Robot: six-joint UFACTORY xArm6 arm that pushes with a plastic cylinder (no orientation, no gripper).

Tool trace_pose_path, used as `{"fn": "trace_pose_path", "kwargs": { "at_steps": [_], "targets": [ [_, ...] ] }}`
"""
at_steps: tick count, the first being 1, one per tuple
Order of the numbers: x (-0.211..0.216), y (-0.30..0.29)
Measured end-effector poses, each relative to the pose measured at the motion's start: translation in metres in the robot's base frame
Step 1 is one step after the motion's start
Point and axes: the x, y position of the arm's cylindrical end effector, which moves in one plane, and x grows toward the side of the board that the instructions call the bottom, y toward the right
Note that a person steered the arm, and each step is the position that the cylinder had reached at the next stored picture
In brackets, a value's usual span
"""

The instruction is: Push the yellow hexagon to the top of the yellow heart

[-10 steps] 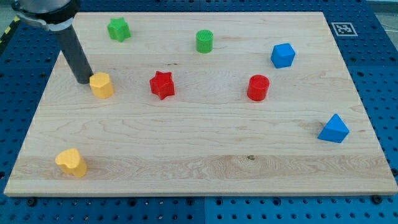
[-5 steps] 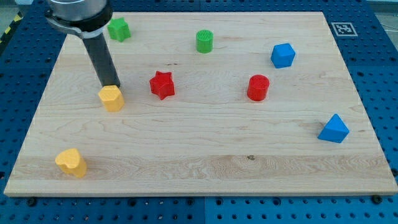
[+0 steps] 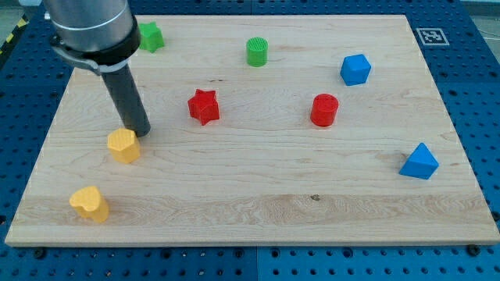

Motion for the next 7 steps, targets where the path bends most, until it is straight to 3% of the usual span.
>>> {"fn": "trace_pose_path", "kwargs": {
  "at_steps": [2, 7],
  "targets": [
    [0.001, -0.023],
    [0.030, -0.012]
  ]
}}
